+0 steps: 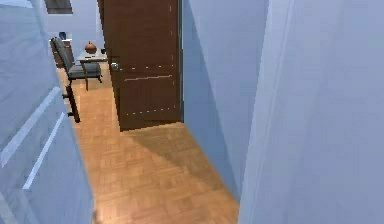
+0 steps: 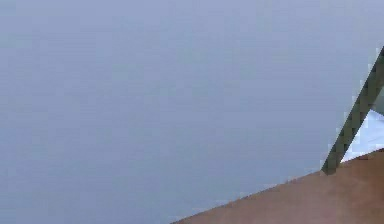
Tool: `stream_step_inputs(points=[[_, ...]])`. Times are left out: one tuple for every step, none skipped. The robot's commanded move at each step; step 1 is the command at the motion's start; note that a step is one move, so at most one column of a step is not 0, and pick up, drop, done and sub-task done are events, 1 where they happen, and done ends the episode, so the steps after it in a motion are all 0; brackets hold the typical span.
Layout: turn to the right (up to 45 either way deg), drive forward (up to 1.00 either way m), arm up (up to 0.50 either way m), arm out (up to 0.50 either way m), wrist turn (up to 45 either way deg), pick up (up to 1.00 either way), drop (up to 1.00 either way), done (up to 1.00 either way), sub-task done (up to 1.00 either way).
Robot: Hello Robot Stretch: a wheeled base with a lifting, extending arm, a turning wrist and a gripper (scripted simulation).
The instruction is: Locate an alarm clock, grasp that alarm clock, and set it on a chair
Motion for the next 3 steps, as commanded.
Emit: stream_step_inputs(points=[[-12.0, 0.0, 0.0, 0.0, 0.0, 0.0, 0.0, 0.0, 0.0], [0.0, 0.45, 0.0, 0.0, 0.0, 0.0, 0.0, 0.0, 0.0], [-6.0, 0.0, 0.0, 0.0, 0.0, 0.0, 0.0, 0.0, 0.0]])
